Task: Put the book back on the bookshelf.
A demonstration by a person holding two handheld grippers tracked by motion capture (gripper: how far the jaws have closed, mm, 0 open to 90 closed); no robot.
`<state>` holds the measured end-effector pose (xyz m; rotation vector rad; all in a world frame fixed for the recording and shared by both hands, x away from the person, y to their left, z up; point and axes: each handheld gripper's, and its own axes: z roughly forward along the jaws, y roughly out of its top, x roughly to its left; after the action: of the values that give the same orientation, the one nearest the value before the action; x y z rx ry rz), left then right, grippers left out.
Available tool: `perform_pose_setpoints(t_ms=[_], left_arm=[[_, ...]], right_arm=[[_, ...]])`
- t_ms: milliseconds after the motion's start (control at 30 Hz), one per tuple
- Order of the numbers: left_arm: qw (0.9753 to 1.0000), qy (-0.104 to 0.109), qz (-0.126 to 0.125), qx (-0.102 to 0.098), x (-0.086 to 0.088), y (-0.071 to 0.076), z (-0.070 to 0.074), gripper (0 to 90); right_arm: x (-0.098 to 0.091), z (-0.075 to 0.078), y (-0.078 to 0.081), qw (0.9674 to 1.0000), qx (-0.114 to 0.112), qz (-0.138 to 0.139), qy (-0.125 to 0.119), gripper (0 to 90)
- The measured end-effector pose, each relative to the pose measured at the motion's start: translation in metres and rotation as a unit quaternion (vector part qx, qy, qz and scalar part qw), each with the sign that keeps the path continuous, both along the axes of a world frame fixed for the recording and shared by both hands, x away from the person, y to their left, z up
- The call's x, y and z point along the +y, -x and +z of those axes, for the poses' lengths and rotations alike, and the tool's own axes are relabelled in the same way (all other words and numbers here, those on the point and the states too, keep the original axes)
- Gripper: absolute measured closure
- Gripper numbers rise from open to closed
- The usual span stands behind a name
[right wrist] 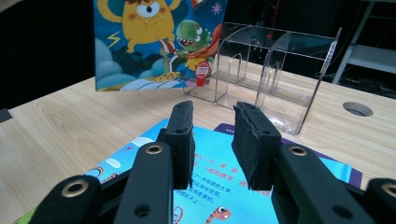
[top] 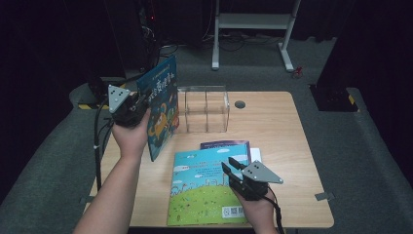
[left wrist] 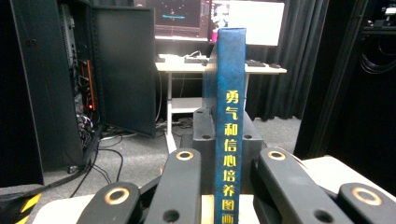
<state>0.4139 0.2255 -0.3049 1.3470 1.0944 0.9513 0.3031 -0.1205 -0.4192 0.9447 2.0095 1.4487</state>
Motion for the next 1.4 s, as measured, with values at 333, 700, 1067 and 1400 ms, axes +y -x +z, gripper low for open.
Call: perform_pose_setpoints(t_ms=[333, 700, 1067, 1400], left_arm=[[0.9999, -0.003, 0.011, -0.009, -0.009, -0.023, -0.001, 83.4], [0.9997, 0.004, 0.019, -0.016, -0.015, -0.046, -0.001, 83.4], [0.9993, 0.003, 0.027, -0.024, -0.022, -0.063, -0.010, 83.4], [0.9995, 0.009, 0.024, -0.021, -0.020, -0.063, -0.024, 83.3]], right_arm=[[-0.003, 0.000, 0.000, 1.0000, 0.003, -0.002, -0.008, 67.9], [-0.005, 0.000, 0.000, 0.9999, 0.004, -0.003, -0.011, 68.0], [-0.006, 0.000, 0.000, 0.9999, 0.005, -0.001, -0.011, 68.1], [-0.003, -0.003, 0.000, 1.0000, 0.006, 0.003, -0.006, 68.1]])
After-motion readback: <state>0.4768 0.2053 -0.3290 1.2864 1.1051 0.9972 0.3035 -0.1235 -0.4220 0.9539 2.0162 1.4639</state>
